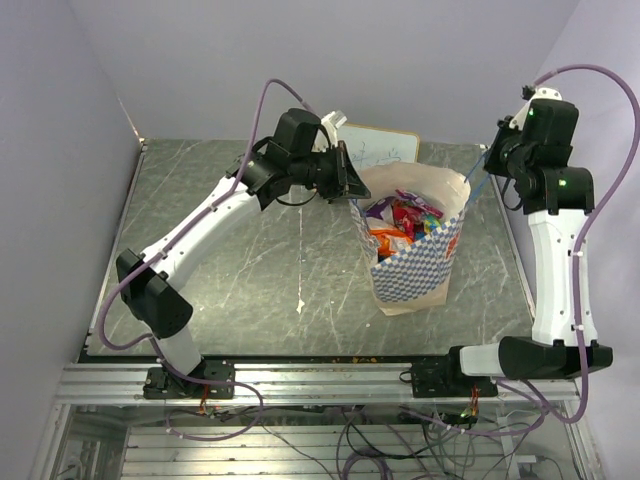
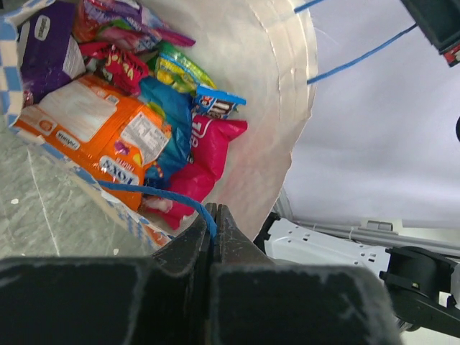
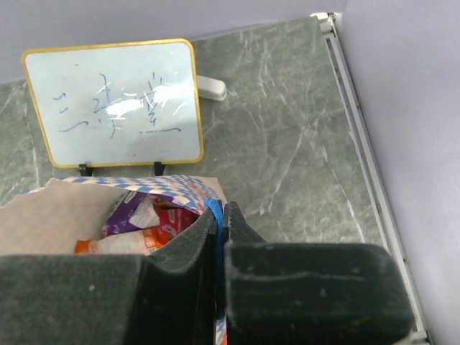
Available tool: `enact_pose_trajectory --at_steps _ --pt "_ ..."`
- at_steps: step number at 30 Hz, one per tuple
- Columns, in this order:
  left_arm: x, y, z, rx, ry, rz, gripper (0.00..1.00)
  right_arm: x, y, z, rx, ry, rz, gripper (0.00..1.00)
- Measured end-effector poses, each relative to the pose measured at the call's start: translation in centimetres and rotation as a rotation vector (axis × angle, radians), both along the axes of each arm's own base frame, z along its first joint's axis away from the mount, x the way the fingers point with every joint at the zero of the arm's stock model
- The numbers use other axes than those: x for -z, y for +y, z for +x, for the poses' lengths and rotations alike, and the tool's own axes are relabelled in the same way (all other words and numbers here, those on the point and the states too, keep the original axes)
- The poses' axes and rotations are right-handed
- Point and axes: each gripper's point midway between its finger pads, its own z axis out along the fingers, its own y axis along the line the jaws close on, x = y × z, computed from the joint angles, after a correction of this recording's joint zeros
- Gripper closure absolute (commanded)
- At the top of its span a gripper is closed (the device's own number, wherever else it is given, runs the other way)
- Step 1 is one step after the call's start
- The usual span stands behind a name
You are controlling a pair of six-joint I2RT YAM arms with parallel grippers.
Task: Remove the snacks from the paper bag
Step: Adjust the paper bag at the center of the board.
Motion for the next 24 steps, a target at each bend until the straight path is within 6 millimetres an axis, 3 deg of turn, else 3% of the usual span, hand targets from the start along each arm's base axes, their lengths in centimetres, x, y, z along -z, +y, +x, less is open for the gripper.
enact_pose_trajectory --at_steps 8,12,17,19,22,24 --pt "1.3 -0.1 -0.1 0.003 0.013 0.026 0.93 -0.7 2.3 1.8 -0.128 -0.012 0.046 1.0" --pt "4.1 1.7 -0.7 -0.025 0.025 0.111 0.93 -1.5 6.4 1.9 -0.319 -0.069 0.169 1.0" --pt "7.0 5.8 -1.7 -0.096 0.051 0.221 0.93 -1.6 11.4 0.5 -0.533 -0.125 0.377 1.0" --pt "7.5 7.8 -1.7 -0.139 0.056 0.252 0.86 -1.6 12.6 0.0 -0.583 -0.134 0.44 1.0" --pt "7.5 9.7 -1.5 -0.184 0.047 0.29 0.54 -1.8 13.6 -0.4 -0.631 -0.133 0.498 1.0" --pt "7.7 10.9 -1.4 -0.21 0.036 0.331 0.39 -2.0 14.0 -0.5 -0.654 -0.133 0.515 1.0"
